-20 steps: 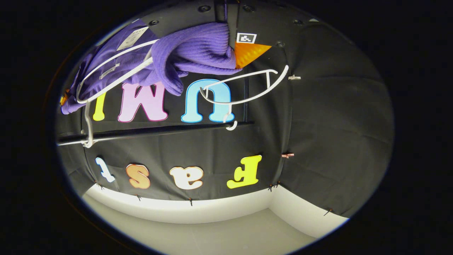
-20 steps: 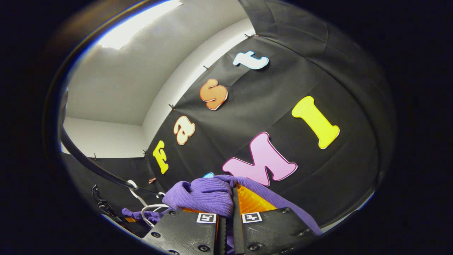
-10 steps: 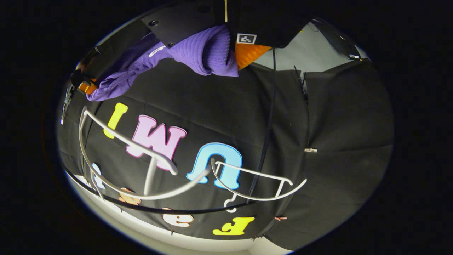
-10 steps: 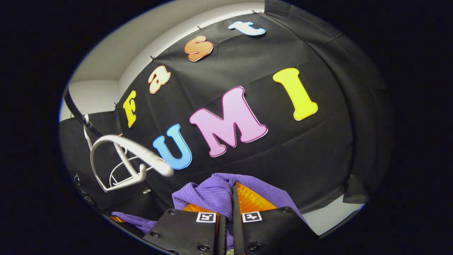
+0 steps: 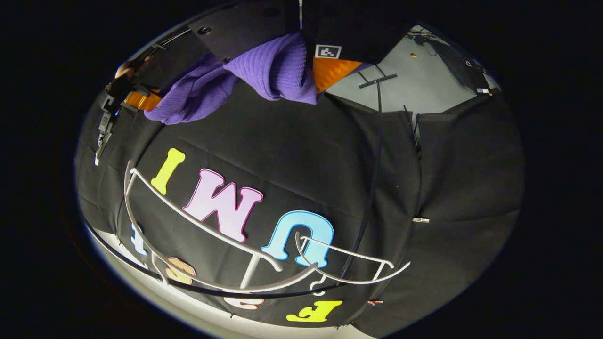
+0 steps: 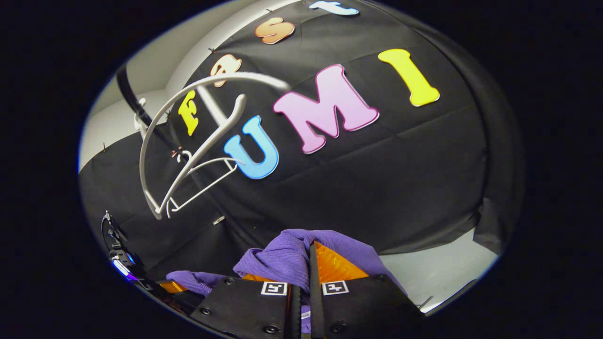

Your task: Grasp the clothes on the hanger with both hands and then place them into the laundry hamper below.

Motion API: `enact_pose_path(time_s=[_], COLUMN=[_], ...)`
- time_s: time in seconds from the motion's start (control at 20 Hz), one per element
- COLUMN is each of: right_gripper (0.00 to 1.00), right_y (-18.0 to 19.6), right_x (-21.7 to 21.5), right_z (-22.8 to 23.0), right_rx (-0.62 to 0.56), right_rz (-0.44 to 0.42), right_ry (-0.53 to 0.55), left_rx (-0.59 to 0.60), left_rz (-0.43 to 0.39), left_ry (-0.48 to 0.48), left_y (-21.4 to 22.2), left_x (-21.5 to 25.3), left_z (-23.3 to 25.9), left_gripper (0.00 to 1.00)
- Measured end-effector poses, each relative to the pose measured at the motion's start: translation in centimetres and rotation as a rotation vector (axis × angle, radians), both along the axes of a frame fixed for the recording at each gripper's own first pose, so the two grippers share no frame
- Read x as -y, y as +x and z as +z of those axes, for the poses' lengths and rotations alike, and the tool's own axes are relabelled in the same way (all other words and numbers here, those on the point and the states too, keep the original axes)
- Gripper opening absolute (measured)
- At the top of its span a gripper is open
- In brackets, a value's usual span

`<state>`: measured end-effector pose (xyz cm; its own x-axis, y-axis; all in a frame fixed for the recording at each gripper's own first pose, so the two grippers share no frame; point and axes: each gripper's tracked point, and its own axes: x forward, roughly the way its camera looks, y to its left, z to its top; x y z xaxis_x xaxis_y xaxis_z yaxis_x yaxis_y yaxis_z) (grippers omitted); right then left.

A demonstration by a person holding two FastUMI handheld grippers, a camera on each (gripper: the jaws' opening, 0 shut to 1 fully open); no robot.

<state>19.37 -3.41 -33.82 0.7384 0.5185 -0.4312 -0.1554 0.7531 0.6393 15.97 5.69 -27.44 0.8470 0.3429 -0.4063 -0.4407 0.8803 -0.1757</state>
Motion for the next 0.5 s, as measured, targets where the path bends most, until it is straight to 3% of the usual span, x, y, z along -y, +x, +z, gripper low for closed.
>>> enact_pose_path(time_s=[0.25,0.5], right_gripper=[0.12,0.12], right_y=[-3.3,-6.7], right_x=[-2.9,-3.7], right_z=[-0.9,-3.9], right_rx=[-0.079,-0.165], right_rz=[0.034,0.068], right_ry=[0.071,-0.012], left_rx=[-0.031,-0.115], left_rz=[-0.019,-0.067], left_ry=[-0.028,-0.086], left_y=[-0.5,-0.6], left_x=[1.1,3.2], left_z=[-1.1,-4.5], left_gripper=[0.07,0.07])
